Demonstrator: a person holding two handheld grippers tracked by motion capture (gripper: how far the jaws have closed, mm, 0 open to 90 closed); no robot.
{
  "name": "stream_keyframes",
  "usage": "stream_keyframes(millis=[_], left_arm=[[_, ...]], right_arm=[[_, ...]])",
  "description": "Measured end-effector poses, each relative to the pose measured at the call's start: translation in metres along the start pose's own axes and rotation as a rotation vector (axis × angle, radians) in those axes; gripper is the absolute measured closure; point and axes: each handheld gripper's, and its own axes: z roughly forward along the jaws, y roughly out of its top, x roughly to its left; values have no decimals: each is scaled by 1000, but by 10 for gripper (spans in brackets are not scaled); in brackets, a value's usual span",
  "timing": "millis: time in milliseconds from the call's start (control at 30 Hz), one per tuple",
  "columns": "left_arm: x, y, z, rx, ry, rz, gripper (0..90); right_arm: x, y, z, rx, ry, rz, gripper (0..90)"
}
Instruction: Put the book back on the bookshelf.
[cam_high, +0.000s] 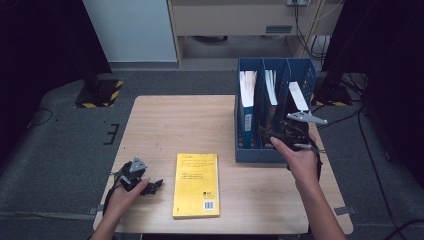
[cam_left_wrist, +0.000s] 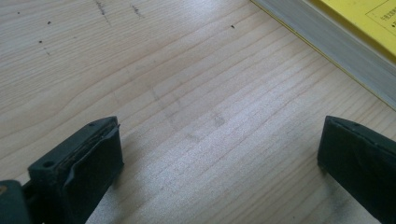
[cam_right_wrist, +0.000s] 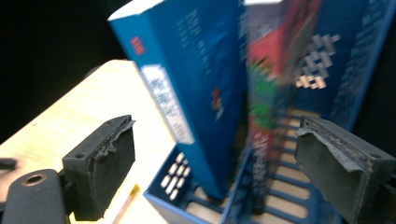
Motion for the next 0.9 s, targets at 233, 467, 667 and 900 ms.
stream_keyframes(millis=[233,467,667,900], left_arm=[[0,1,0,-1,-3,2,0],[1,1,1,-1,-3,-1,0],[1,1,0,0,-3,-1,0],[1,2,-3,-14,-22,-20,35]], right_arm=[[10,-15,4,13,53,-27,98],[25,-40,7,32,110,-74,160],[40,-56,17,59,130,-132,179],[58,-75,28,102,144,-144,146]])
